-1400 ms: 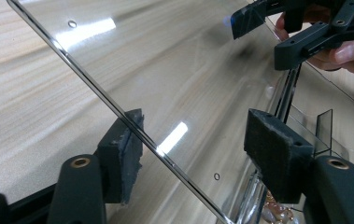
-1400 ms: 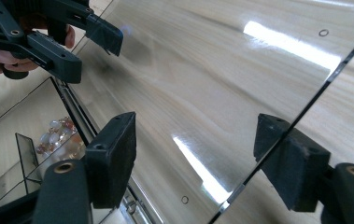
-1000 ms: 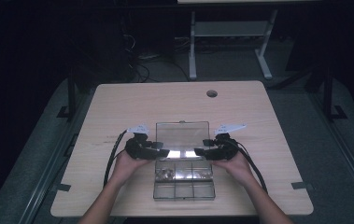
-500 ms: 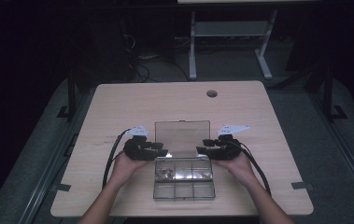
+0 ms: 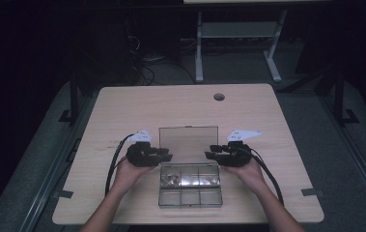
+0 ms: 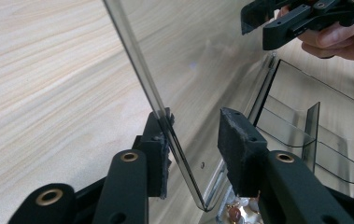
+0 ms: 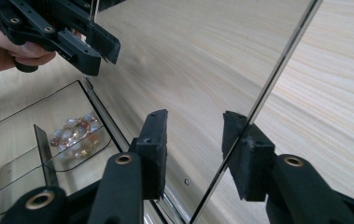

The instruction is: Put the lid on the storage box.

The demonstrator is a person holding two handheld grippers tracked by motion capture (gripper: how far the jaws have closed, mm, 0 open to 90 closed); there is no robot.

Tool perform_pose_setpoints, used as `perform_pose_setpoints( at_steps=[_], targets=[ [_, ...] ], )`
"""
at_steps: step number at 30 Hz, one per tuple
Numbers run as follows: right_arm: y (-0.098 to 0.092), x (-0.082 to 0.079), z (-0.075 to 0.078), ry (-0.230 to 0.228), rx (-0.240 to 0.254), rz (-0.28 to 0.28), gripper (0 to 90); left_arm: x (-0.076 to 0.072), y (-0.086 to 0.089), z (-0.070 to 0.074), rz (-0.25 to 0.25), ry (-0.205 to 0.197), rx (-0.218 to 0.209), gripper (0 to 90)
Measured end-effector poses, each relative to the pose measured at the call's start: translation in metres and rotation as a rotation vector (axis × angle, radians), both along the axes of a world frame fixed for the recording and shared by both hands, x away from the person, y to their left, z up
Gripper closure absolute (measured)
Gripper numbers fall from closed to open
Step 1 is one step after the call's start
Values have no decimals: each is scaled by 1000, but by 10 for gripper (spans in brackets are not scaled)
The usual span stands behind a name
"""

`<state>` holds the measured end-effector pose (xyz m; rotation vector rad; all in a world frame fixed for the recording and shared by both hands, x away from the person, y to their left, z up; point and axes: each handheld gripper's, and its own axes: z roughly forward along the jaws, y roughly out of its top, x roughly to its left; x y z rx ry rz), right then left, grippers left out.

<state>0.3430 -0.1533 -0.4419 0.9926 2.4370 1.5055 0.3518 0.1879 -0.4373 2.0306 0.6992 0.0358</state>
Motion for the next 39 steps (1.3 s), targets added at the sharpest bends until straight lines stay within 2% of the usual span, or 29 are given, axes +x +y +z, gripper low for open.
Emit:
perform_pose_setpoints(
  at_steps=[3, 16, 21, 30, 32, 35, 39],
  targets=[
    [-1, -2, 0, -23, 5, 6, 625, -2, 0, 1, 1, -2, -4, 661],
    [-5, -11, 3, -70, 0, 30, 688, -8, 2, 5, -20, -33, -3, 710],
    [-7, -14, 4, -97, -2, 55, 712, -11, 2, 6, -27, -37, -7, 725],
    [-9, -16, 4, -112, 0, 74, 724, -13, 3, 7, -35, -49, -4, 728],
    [-9, -16, 4, -117, -3, 77, 725, -13, 3, 7, -33, -52, -14, 702],
    [-9, -16, 4, -120, -7, 78, 726, -13, 5, 11, -23, -73, -31, 612],
    [-9, -16, 4, -122, -8, 78, 726, -12, 9, 21, -9, -107, -64, 568]
  ],
)
